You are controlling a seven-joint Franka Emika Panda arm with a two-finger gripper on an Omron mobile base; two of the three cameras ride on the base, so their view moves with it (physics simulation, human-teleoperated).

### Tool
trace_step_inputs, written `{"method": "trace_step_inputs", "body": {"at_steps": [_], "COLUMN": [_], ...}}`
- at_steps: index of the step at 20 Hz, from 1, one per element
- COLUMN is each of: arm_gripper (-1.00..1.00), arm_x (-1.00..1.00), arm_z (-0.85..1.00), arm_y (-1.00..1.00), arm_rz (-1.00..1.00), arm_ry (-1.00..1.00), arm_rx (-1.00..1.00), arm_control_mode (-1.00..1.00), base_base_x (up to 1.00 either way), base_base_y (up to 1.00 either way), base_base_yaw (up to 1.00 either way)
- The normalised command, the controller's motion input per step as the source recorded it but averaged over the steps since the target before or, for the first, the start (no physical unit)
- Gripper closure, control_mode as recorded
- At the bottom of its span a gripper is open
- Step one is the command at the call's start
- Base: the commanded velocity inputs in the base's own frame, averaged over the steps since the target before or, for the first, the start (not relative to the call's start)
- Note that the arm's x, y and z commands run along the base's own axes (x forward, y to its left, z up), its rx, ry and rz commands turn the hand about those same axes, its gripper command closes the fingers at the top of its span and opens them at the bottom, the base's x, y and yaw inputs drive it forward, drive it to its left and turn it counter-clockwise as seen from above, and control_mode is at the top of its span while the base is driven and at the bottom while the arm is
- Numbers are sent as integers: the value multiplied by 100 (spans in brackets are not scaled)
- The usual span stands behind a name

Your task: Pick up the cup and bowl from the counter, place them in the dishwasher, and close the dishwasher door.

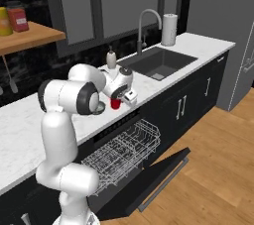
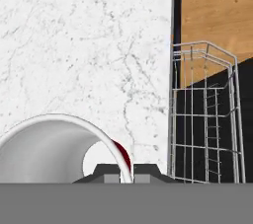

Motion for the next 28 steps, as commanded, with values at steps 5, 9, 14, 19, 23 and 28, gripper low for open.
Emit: {"method": "trace_step_inputs", "body": {"at_steps": [5,9,14,19,23,28], "arm_gripper": [100,100,100,100,100,100], "arm_x": [-100,-100,-100,-24,0,-4], "arm_z": [20,16,-9,-57,-61,-63], "arm_y": [-68,-57,-48,-4,-3,-23], "arm_rz": [-12,-5,-1,-1,0,1], "arm_ry": [-9,0,1,7,5,-3], "arm_rx": [9,5,7,0,0,5], "arm_control_mode": [-100,-100,-100,-100,-100,-100], "base_base_x": [0,0,0,0,0,0], "base_base_y": [0,0,0,0,0,0], "base_base_yaw": [0,0,0,0,0,0]}}
